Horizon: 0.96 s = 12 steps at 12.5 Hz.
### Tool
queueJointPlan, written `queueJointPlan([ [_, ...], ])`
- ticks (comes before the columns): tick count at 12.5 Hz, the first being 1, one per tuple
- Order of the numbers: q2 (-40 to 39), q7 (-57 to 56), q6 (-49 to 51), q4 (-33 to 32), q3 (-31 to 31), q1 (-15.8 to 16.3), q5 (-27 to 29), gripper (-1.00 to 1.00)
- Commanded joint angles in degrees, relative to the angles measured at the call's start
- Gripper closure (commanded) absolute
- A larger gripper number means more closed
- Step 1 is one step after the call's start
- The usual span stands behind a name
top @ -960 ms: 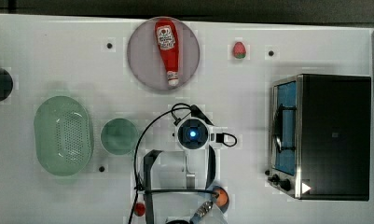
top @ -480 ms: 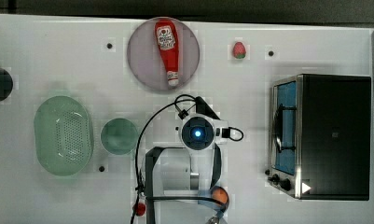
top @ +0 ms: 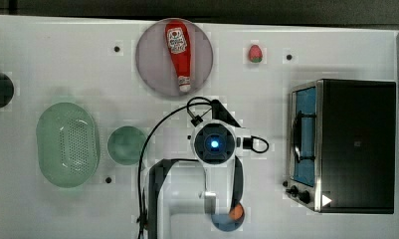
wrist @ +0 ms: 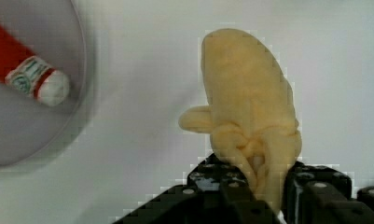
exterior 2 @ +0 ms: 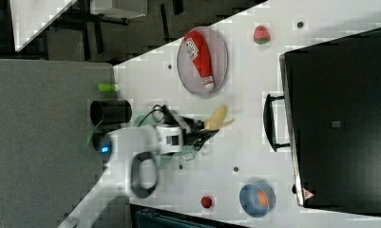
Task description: Pick Banana and place it in mug.
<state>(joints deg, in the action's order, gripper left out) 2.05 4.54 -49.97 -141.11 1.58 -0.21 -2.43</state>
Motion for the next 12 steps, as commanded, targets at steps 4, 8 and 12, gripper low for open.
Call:
queueJointPlan([
  [4,14.06,0.83,33.95,14.76,-5.69,2.15,-0.01,0.53],
  [8,12.62,16.13,37.93,19.79,-14.93,4.09,6.22,0.53],
  [12,7.85,26.41,32.21,19.34,-21.86,4.28,9.26,0.53],
])
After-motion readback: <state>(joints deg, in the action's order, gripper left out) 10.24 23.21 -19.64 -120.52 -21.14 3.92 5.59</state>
